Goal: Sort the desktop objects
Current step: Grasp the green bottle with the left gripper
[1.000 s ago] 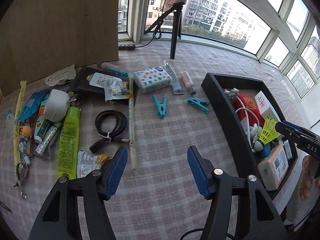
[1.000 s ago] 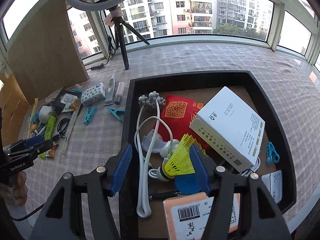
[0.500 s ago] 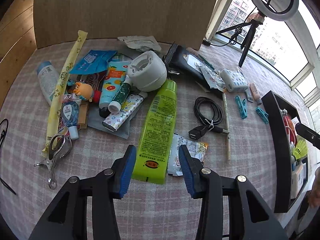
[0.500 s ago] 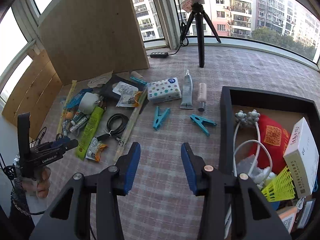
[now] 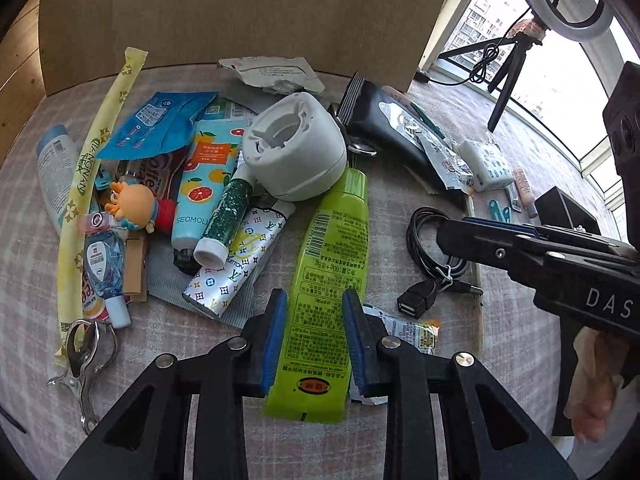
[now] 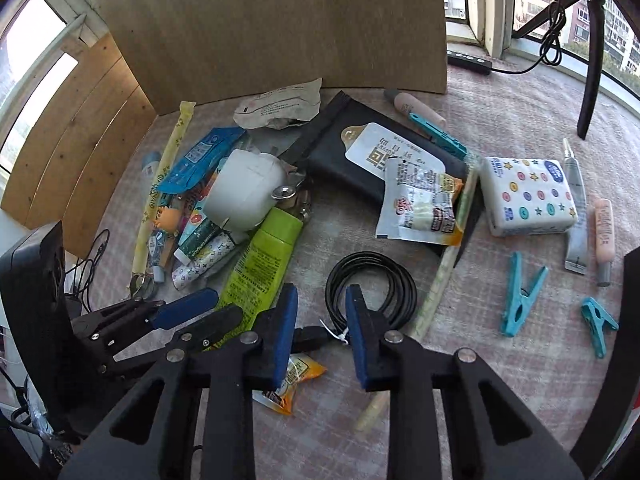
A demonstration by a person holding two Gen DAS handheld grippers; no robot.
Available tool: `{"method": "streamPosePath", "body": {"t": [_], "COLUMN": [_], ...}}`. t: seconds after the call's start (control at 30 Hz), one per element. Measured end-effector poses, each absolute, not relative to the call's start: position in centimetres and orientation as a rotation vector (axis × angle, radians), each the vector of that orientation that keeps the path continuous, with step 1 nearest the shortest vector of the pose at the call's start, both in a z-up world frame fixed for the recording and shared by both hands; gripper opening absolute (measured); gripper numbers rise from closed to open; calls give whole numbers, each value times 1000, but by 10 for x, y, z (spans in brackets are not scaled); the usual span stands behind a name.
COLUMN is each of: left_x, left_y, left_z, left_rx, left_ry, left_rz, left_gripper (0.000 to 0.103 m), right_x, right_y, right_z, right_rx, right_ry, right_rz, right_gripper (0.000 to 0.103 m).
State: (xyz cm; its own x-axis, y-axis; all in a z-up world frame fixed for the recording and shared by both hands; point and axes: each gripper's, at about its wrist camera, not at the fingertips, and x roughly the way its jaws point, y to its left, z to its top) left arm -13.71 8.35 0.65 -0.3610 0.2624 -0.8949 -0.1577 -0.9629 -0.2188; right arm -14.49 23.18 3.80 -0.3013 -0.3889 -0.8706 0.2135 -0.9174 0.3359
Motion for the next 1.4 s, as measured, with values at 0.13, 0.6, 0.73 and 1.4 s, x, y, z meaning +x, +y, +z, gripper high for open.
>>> {"method": "streamPosePath", "body": {"t": [0.13,0.6,0.73,1.4], "left_x": [-145,-151,-149,-132], "left_y": [85,86,81,90], "left_z": [4,3,5,16], "left_rx": [-1594,-1568,-1555,-1490], "left_ry": [-137,-94,-145,-138], "left_rz": [2379,2316,2319,2335], "left_gripper": [27,30,20,7], "right_x": [-157,-172,-169,-164], "right_y": [219,205,201,193], "right_z": [25,-2,-4,3], "right_rx": [1608,1660,1641,1645], "right_ry": [-239,-419,-456,-456], "right_rz": [-2212,-2025,-2010,-2032], "right_gripper": [23,22,24,38]}}
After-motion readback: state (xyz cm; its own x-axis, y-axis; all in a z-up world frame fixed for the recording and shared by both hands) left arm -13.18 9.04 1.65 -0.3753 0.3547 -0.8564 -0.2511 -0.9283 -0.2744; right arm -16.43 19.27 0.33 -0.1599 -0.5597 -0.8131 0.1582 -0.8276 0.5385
